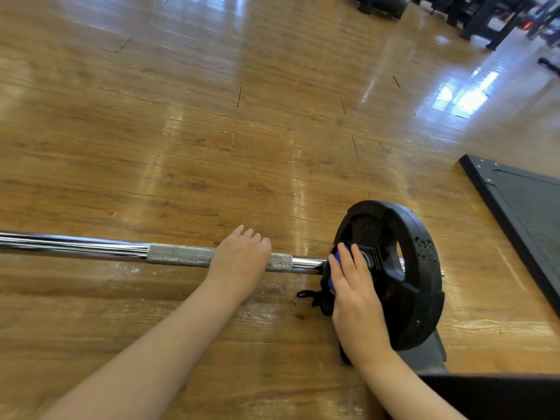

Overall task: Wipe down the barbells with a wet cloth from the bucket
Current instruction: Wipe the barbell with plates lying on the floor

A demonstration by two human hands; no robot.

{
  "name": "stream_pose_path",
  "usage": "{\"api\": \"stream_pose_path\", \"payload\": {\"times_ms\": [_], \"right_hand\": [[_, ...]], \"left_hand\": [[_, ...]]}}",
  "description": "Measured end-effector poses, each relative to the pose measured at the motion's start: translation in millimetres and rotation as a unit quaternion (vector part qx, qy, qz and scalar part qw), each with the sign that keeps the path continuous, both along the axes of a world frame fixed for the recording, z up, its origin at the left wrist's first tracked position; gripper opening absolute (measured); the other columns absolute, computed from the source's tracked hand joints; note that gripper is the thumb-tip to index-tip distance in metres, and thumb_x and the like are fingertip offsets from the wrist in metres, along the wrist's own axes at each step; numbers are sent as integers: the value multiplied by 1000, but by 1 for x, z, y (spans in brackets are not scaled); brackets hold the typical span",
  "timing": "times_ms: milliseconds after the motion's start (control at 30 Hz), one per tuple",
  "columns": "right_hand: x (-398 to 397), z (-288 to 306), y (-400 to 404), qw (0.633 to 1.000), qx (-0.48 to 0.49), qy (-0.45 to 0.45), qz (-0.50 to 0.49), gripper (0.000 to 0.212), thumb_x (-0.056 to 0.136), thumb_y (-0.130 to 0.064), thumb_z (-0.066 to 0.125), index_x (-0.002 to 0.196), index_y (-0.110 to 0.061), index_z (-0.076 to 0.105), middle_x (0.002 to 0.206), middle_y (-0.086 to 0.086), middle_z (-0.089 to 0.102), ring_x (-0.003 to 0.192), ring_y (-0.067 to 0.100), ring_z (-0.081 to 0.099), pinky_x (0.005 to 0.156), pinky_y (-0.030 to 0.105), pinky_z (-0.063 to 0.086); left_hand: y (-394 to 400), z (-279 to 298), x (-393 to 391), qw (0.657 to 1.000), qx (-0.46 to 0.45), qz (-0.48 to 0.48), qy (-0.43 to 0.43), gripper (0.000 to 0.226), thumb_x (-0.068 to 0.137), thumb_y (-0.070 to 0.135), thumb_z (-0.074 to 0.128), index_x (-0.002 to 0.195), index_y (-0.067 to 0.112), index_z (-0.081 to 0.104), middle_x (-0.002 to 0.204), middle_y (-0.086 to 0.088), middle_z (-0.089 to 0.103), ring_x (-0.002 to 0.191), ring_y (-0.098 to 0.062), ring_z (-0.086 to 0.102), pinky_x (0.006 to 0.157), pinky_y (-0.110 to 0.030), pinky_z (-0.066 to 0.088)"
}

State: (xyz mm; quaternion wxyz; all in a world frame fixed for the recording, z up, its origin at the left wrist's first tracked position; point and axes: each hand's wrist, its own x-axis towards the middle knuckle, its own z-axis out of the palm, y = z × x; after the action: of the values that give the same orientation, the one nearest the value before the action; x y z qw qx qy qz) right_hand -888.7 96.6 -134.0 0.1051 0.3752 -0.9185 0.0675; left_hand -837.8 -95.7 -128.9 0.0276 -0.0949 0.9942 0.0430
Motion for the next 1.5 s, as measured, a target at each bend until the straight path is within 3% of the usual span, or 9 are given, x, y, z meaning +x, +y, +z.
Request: {"api": "stream_pose_path", "payload": {"times_ms": [233, 467, 667, 767, 967, 1100, 1267, 1400, 1500], "right_hand": [[-7, 11, -17, 992, 120, 35, 7, 77, 50, 10, 82, 123, 5, 57, 133, 21, 52, 126, 38, 46, 99, 47, 39], [-10, 23, -3, 998, 19, -29, -51, 82, 48, 26, 72, 124, 1, 58, 130, 17, 55, 119, 35, 54, 96, 40, 31], [-4, 16, -5, 992, 122, 7, -20, 83, 49, 3, 87, 126, 4, 55, 134, 24, 50, 126, 41, 45, 101, 45, 34], [-4, 9, -10, 992, 120, 26, -16, 73, 58, 10, 75, 128, 7, 52, 135, 28, 46, 128, 45, 40, 101, 51, 40], [-16, 16, -6, 999, 39, -22, -26, 86, 44, 23, 76, 125, 1, 57, 133, 21, 52, 121, 40, 51, 94, 39, 38], [-18, 24, -3, 998, 5, -56, -37, 75, 66, 20, 66, 135, -5, 48, 142, 16, 44, 129, 35, 43, 101, 35, 29], [-16, 11, -4, 1000, -15, 2, -23, 64, 60, 19, 71, 120, 3, 60, 128, 21, 56, 122, 39, 50, 100, 47, 32], [-11, -1, -16, 994, 29, 85, 66, 41, 77, 2, 47, 115, 4, 63, 121, 21, 61, 118, 37, 54, 107, 46, 32], [-9, -3, -37, 993, 35, 45, 99, 54, 58, 6, 74, 112, 4, 65, 113, 20, 65, 108, 33, 62, 94, 47, 47]], "left_hand": [[-2, 1, 1, 1000, 3, -4, -2, 51, 92, -2, 39, 142, 6, 35, 148, -10, 39, 141, -21, 29, 117, -32, 10], [0, 3, 1, 1000, -3, -6, 1, 49, 91, -3, 39, 139, 6, 39, 144, -8, 43, 138, -20, 33, 117, -32, 10], [0, 3, 1, 1000, -2, -1, 1, 50, 92, -2, 38, 142, 6, 36, 147, -9, 40, 140, -20, 29, 117, -32, 9], [1, 4, 2, 1000, -6, -2, 0, 50, 93, -2, 39, 142, 6, 35, 147, -9, 41, 140, -20, 29, 117, -32, 9], [-3, 3, -3, 1000, -14, 0, -4, 47, 92, -2, 37, 138, 7, 39, 143, -7, 45, 138, -19, 32, 117, -32, 10], [-4, 4, -6, 1000, -13, 5, -5, 47, 92, -2, 38, 138, 7, 39, 143, -6, 45, 139, -19, 32, 117, -31, 10], [-2, 3, -5, 1000, -15, 1, -3, 48, 91, -2, 39, 139, 8, 40, 143, -6, 46, 138, -18, 34, 117, -31, 11], [0, 0, -3, 1000, -12, 2, 2, 48, 91, -3, 38, 138, 8, 41, 142, -5, 47, 138, -18, 34, 117, -31, 11], [2, 0, -1, 1000, -15, 2, 6, 45, 93, 0, 36, 136, 8, 44, 139, -5, 49, 135, -18, 37, 116, -30, 13]]}}
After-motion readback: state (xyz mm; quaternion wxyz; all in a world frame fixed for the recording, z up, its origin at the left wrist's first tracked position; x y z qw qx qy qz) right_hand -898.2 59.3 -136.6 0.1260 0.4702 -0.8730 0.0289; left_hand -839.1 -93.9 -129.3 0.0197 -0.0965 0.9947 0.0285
